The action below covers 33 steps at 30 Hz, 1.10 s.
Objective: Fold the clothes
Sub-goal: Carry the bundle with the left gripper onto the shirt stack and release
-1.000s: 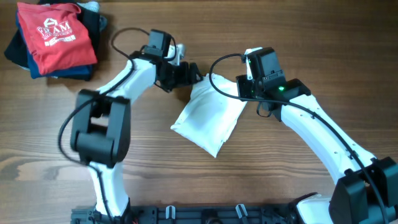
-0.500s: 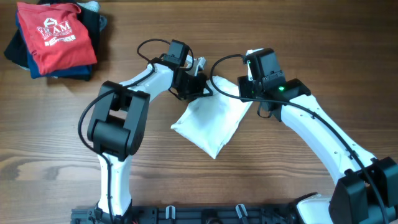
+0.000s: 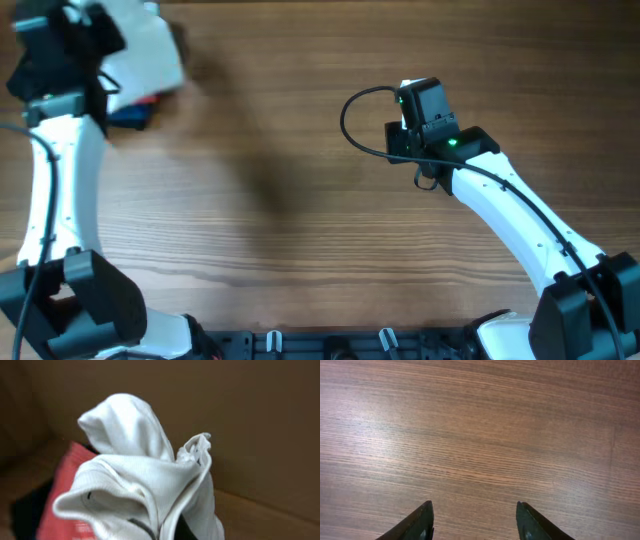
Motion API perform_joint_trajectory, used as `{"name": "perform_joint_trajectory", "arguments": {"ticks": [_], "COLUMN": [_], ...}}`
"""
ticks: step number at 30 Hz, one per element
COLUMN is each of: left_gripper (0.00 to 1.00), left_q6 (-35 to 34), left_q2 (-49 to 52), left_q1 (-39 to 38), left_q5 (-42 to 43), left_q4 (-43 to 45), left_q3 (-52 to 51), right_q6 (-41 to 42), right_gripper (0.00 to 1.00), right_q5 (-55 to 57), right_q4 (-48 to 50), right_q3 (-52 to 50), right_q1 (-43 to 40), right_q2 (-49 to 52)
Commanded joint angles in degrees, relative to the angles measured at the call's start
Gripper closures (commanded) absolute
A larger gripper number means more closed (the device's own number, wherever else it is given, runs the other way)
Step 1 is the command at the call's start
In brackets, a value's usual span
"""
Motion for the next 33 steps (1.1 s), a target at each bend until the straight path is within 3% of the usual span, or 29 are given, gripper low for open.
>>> {"name": "perform_joint_trajectory", "arguments": {"ticks": [1, 3, 7, 10, 11, 13, 14, 17, 20, 24, 27, 30, 33], "left_gripper": [0.94, 0.9, 0.66, 0.58, 0.5, 0.14, 0.02, 0.0, 0.0, 0.0, 0.0, 0.0, 0.0], "left_q6": [1.3, 1.3, 1.3, 1.3, 1.3, 1.1, 0.9, -3.4, -3.6, -3.6, -3.7, -3.7, -5.4], "left_q2": [4.0, 6.5, 12.3, 13.5, 13.5, 13.5, 13.3, 11.7, 8.9, 3.0, 2.7, 8.5, 17.7], "left_q1": [7.5, 9.7, 12.3, 14.2, 14.9, 16.5, 17.3, 19.8, 19.9, 16.5, 15.5, 15.6, 15.6], "left_q5": [-0.8, -0.8, -0.8, -0.8, -0.8, -0.8, -0.8, -0.3, 5.4, 20.2, 20.3, 20.3, 20.4], "left_q4": [9.1, 11.8, 13.9, 16.9, 17.9, 20.5, 20.4, 17.9, 16.2, 3.8, -4.6, -3.2, 4.0], "left_q3": [0.5, 0.5, 0.5, 0.5, 0.5, 0.5, 1.1, 3.9, 4.6, 4.6, 4.4, 4.3, 4.3], "right_q6": [1.3, 1.3, 2.4, 3.2, 3.3, 3.3, 3.3, 3.6, 4.2, 4.2, 4.1, 4.1, 4.2], "right_gripper": [0.46, 0.47, 0.47, 0.47, 0.47, 0.47, 0.46, 0.46, 0.46, 0.46, 0.45, 0.44, 0.44], "right_q5": [1.2, 1.2, 1.0, -0.1, -0.2, -0.3, -0.3, -0.3, -0.3, -0.3, -0.3, -0.3, -0.3], "right_q4": [-0.7, -1.5, -2.5, -2.5, -2.5, -2.5, -2.6, -2.6, -1.9, -1.8, -1.8, -1.7, -1.8], "right_q3": [0.5, 0.5, 0.5, 0.5, 0.5, 0.5, 0.5, 0.5, 0.5, 0.5, 0.5, 0.5, 0.5], "right_q1": [0.0, 0.0, 0.0, 0.0, 0.0, 0.0, 0.0, 0.0, 0.0, 0.0, 0.0, 0.0, 0.0], "right_q2": [0.2, 0.2, 0.2, 0.2, 0.2, 0.2, 0.2, 0.2, 0.2, 0.2, 0.2, 0.2, 0.2]}}
